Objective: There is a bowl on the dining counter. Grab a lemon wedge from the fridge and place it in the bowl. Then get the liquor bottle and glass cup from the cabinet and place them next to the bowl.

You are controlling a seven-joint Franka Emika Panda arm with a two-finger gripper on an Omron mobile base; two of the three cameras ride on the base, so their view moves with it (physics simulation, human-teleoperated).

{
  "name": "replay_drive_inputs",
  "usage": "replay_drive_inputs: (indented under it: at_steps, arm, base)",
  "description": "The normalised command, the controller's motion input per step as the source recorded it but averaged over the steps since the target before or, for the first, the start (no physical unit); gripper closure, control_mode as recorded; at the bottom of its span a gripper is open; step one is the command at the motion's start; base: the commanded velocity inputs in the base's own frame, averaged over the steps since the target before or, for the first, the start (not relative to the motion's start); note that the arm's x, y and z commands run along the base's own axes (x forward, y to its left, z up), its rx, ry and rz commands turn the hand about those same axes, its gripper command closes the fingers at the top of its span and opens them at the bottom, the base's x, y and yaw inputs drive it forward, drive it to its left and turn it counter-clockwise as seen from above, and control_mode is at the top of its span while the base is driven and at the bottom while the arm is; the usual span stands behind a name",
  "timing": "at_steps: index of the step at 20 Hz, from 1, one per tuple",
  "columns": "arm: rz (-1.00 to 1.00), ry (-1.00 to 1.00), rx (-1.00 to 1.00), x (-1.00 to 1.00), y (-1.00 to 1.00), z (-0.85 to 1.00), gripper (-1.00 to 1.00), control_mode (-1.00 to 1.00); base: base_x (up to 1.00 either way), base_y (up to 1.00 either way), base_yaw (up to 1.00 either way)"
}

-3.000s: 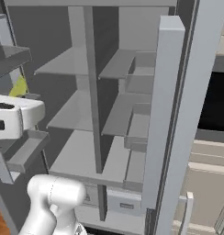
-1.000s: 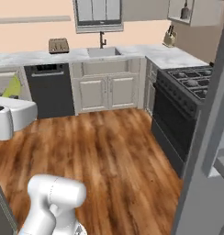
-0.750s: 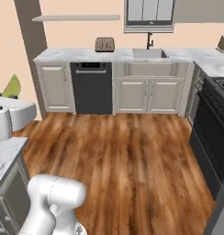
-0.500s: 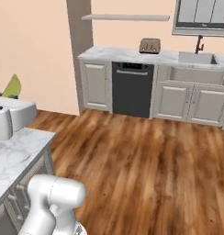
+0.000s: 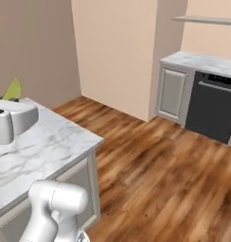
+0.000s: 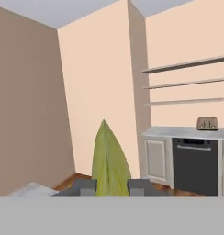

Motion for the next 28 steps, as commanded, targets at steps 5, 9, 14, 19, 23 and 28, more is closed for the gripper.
replay_drive_inputs:
  at_steps: [5,9,14,19,23,28]
  arm:
    - [0.00,0.00,0.00,0.00,0.00,0.00,1.00,1.00]
    - [0.00,0.00,0.00,0.00,0.00,0.00,1.00,1.00]
    - [0.00,0.00,0.00,0.00,0.00,0.00,1.00,1.00]
    - [0.00,0.00,0.00,0.00,0.00,0.00,1.00,1.00]
    - [0.00,0.00,0.00,0.00,0.00,0.00,1.00,1.00]
    - [0.00,0.00,0.00,0.00,0.00,0.00,1.00,1.00]
  base:
    - [0.03,-0.03,0.66]
    - [0.42,-0.48,0.45]
    - [0.60,-0.71,0.36]
    - [0.68,-0.80,0.33]
    - [0.69,-0.85,0.32]
    - [0.67,-0.92,0.31]
